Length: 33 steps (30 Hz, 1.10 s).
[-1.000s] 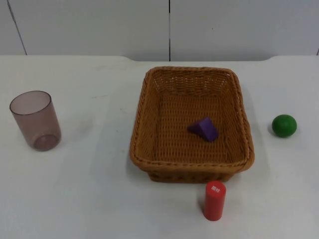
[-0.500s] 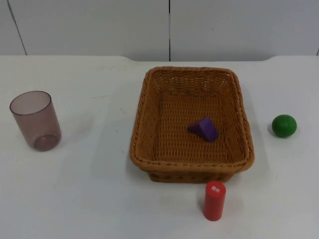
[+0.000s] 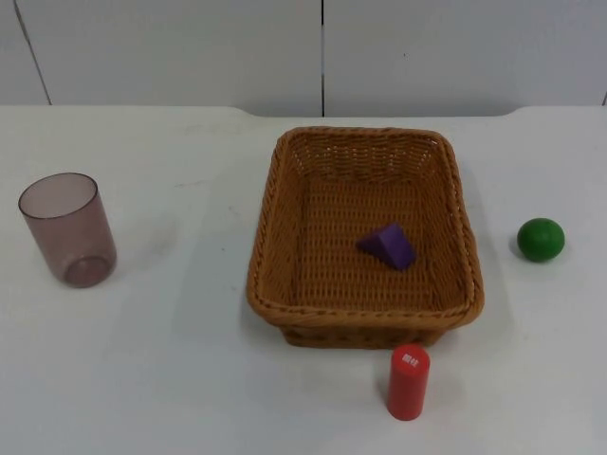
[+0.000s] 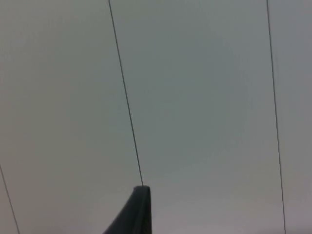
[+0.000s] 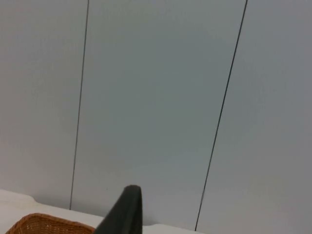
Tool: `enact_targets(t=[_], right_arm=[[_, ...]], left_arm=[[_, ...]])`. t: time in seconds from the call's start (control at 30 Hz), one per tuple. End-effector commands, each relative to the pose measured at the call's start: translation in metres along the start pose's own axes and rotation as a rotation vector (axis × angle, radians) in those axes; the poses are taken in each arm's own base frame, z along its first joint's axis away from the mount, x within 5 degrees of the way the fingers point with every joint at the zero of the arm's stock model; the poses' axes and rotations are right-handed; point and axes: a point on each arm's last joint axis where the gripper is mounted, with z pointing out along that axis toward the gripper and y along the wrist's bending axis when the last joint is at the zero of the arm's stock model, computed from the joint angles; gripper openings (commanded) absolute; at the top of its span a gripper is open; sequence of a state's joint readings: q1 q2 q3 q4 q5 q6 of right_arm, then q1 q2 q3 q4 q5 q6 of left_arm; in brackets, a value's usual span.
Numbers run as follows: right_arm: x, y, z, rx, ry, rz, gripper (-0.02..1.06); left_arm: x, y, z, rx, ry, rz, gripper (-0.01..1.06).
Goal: Pick up the basket with the left hand and place the triangular block into the basket with the right hand.
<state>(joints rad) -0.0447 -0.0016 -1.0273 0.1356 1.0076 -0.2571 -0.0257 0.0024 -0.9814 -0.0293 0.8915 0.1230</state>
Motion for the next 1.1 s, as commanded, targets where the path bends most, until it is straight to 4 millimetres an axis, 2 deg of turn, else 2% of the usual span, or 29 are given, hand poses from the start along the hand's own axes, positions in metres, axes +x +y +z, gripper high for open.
enact_targets(t=[0.0, 0.23, 0.5, 0.63, 0.77, 0.8, 0.93, 0.97, 1.07], right_arm=[[0.000, 0.000, 0.000, -0.025, 0.002, 0.004, 1.05], [0.002, -0.008, -0.001, -0.076, -0.013, -0.011, 1.05], [0.011, -0.007, 0.000, -0.109, 0.078, 0.001, 1.05], [0.024, -0.004, 0.007, -0.126, 0.177, 0.053, 1.05], [0.048, 0.000, 0.021, -0.146, 0.326, 0.089, 1.05], [0.048, 0.000, 0.021, -0.146, 0.326, 0.089, 1.05], [0.072, 0.000, 0.037, -0.104, 0.433, 0.121, 1.05], [0.072, 0.000, 0.037, -0.104, 0.433, 0.121, 1.05], [0.096, 0.002, 0.051, -0.087, 0.526, 0.136, 1.05]], left_arm=[[0.001, 0.000, -0.001, 0.012, 0.009, -0.001, 1.05], [0.001, 0.000, -0.001, 0.012, 0.009, -0.004, 1.05], [0.008, -0.001, -0.001, 0.025, 0.083, -0.008, 1.05], [0.021, -0.003, 0.000, 0.038, 0.206, -0.027, 1.05], [0.052, -0.006, 0.013, 0.057, 0.409, -0.049, 1.05], [0.052, -0.006, 0.013, 0.057, 0.409, -0.049, 1.05], [0.078, -0.009, 0.029, 0.065, 0.504, -0.052, 1.05], [0.078, -0.009, 0.029, 0.065, 0.504, -0.052, 1.05], [0.103, -0.011, 0.040, 0.072, 0.597, -0.063, 1.05]])
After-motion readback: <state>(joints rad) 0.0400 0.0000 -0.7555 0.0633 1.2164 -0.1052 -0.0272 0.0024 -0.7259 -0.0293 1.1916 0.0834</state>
